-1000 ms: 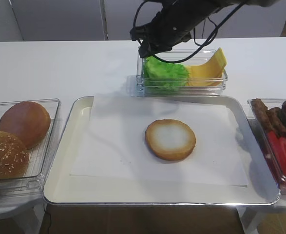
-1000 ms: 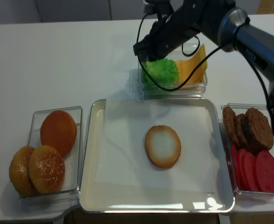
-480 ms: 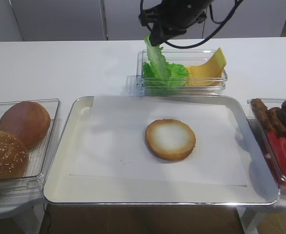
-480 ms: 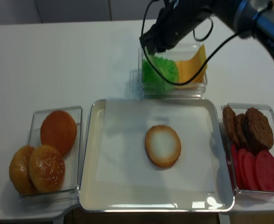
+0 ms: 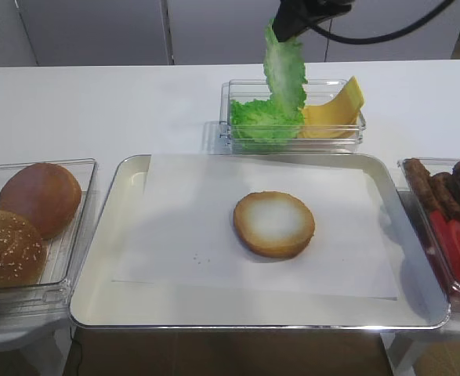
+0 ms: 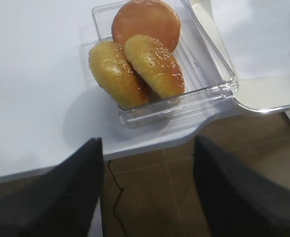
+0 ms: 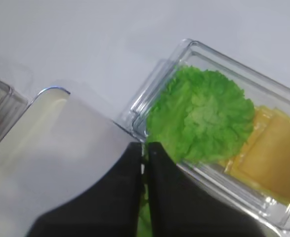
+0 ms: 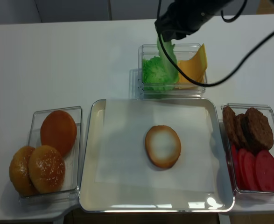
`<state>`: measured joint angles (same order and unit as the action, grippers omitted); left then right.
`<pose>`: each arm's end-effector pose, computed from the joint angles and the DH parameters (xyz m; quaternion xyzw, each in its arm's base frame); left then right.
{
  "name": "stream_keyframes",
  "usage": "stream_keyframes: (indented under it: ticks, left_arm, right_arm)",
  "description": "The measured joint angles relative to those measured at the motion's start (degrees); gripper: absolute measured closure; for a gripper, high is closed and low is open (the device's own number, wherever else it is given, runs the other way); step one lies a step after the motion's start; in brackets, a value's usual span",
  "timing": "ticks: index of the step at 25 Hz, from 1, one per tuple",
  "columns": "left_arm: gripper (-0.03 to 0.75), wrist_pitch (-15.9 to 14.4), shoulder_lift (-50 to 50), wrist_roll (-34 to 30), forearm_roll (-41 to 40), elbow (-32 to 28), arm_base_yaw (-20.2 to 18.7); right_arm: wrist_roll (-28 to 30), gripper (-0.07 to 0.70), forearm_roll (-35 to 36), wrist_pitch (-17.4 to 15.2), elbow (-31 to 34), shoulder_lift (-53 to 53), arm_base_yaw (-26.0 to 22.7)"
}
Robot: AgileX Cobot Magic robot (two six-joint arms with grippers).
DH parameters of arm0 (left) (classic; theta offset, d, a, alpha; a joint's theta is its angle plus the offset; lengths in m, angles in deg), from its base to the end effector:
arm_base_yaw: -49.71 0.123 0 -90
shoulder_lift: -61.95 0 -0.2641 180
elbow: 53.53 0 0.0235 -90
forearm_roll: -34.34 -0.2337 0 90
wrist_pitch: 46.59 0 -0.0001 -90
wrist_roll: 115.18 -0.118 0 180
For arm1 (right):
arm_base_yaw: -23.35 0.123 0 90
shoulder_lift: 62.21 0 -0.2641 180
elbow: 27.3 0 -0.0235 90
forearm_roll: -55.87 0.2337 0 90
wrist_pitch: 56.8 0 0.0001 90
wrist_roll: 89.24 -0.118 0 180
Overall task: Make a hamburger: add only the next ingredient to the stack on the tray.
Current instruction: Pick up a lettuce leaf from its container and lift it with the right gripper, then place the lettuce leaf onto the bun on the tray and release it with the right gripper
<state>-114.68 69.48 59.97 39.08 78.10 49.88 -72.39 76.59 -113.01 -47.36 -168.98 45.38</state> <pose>0.0161 -0.0090 0.2423 0.0404 0.8812 -0.0205 0.4705 0.3382 0.1743 0.3249 -0.2658 0.8952 0.1875 0.3046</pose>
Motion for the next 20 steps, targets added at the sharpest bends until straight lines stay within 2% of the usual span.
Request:
stream_keyframes:
  ticks: [6, 8, 15, 20]
  left_arm:
    - [0.288, 0.0, 0.0, 0.0, 0.0, 0.0, 0.0]
    - [0.288, 0.0, 0.0, 0.0, 0.0, 0.0, 0.0]
    - [0.288, 0.0, 0.0, 0.0, 0.0, 0.0, 0.0]
    - [0.288, 0.0, 0.0, 0.0, 0.0, 0.0, 0.0]
  right_arm:
    - [-0.09, 0.605, -0.72, -0.22, 10.84, 7.82, 0.0]
    - [-0.09, 0.604, -1.14, 0.75, 15.28, 9.84, 0.0]
    - [0.12, 0.605, -1.5, 5.66, 26.27, 14.06, 0.0]
    - [2.09, 0.605, -1.5, 11.56, 31.96, 14.06, 0.0]
